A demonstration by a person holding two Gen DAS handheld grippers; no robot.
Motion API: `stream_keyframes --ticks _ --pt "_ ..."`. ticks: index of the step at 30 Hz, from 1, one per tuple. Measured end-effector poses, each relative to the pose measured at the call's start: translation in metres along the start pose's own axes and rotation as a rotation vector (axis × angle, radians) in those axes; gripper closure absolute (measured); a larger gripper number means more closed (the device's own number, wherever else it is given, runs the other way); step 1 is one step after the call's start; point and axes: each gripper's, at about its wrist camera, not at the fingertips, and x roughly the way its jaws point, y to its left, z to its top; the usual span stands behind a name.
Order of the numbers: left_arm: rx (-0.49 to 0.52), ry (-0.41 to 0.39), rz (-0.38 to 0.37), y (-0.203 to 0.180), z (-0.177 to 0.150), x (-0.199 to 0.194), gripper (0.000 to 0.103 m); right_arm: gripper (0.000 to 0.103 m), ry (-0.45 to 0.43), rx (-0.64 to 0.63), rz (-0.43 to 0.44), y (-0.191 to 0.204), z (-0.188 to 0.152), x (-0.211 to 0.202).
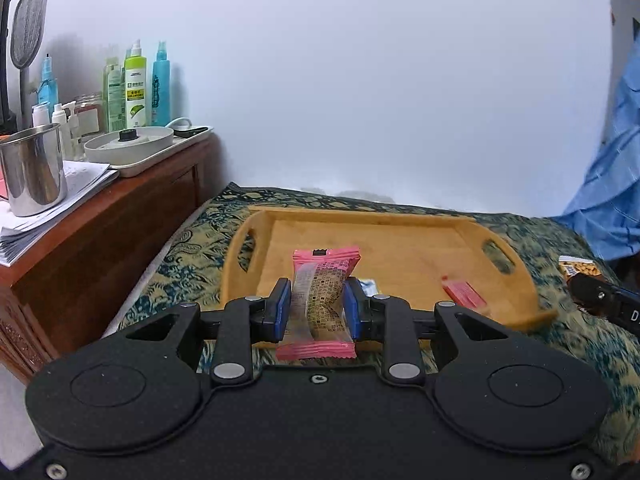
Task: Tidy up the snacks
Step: 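Carry the pink pastry with the left tool while the right tool carries the brown pack to the tray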
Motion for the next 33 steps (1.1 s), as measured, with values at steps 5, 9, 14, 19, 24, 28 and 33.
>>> stream_keyframes --ticks 5,9,14,19,24,28,33 --pt "0.013 0.016 0.015 0.004 0.015 0.029 0.076 0.062 0.023 0.005 0.031 -0.003 0.016 0.031" --pt "0.022 0.051 0.002 0.007 0.025 0.057 0.076 0.062 0.071 -0.002 0.059 -0.006 0.024 0.058" --pt "0.015 0.115 0.012 0.011 0.026 0.093 0.076 0.062 0.143 -0.015 0.081 -0.005 0.027 0.099" --pt "0.032 0.176 0.035 0.011 0.017 0.117 0.076 0.062 0.202 -0.048 0.074 0.000 0.022 0.126" --pt "0.047 0.199 0.047 0.012 0.012 0.126 0.076 0.062 0.233 -0.060 0.067 0.004 0.017 0.140" --pt "0.058 0.211 0.057 0.013 0.007 0.130 0.076 0.061 0.255 -0.069 0.058 0.005 0.014 0.144" --pt "0.059 0.218 0.062 0.015 0.005 0.132 0.076 0.061 0.261 -0.065 0.060 0.006 0.013 0.145"
